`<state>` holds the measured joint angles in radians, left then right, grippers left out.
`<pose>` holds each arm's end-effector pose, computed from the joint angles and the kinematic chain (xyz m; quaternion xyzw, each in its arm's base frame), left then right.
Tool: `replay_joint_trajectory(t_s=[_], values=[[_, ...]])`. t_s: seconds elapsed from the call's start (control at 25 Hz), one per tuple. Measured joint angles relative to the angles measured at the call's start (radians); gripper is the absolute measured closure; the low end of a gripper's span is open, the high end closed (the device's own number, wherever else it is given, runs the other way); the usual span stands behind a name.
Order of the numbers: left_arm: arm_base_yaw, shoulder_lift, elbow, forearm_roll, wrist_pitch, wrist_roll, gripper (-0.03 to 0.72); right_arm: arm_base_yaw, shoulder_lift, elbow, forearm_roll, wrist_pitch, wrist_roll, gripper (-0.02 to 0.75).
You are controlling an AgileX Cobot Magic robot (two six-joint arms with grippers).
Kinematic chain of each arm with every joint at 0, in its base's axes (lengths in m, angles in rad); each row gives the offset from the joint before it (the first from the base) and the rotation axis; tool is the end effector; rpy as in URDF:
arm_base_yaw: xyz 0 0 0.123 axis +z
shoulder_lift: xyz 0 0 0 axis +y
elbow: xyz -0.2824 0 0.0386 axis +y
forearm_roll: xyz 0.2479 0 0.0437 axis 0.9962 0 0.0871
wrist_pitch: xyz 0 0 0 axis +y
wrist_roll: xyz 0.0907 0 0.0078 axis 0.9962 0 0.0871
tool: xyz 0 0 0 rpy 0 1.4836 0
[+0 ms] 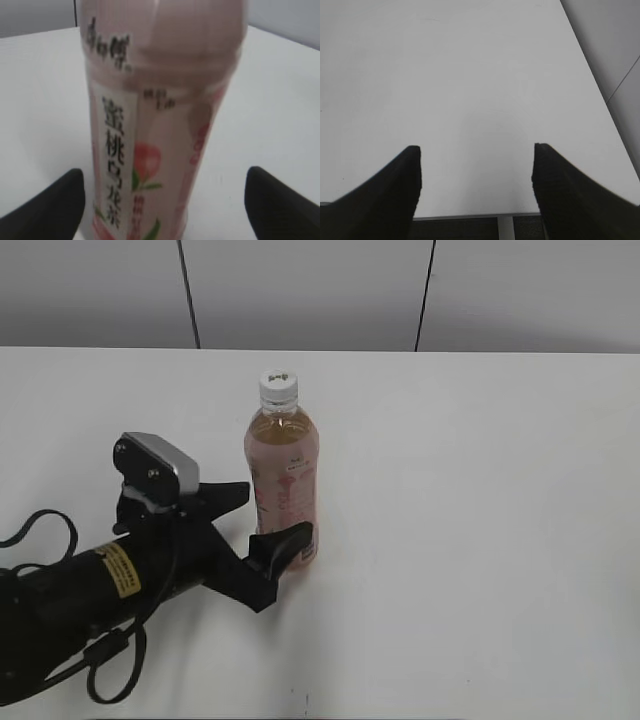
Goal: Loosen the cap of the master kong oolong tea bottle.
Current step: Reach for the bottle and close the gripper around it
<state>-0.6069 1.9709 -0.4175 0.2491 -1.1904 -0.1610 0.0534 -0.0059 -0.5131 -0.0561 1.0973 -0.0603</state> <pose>0.2169 -0.1760 0.0958 0.2787 0.7483 -0.2837 0.5309 -0.0086 -0.0050 0.2779 -0.0469 0.8562 -0.0298 0.5137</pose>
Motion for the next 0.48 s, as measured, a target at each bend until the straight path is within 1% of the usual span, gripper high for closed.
replay_joint_trajectory(t_s=[0.12,0.32,0.48], values=[[0.000,0.014,-0.032,0.000,-0.002,0.001,0.097,0.000,0.000,0.000,0.000,0.000,0.000,0.213],[0.000,0.034,-0.042,-0.007,-0.005,0.001,0.097,0.000,0.000,0.000,0.000,0.000,0.000,0.213],[0.000,0.046,-0.093,-0.006,-0.006,0.001,0.097,0.000,0.000,0.000,0.000,0.000,0.001,0.213]])
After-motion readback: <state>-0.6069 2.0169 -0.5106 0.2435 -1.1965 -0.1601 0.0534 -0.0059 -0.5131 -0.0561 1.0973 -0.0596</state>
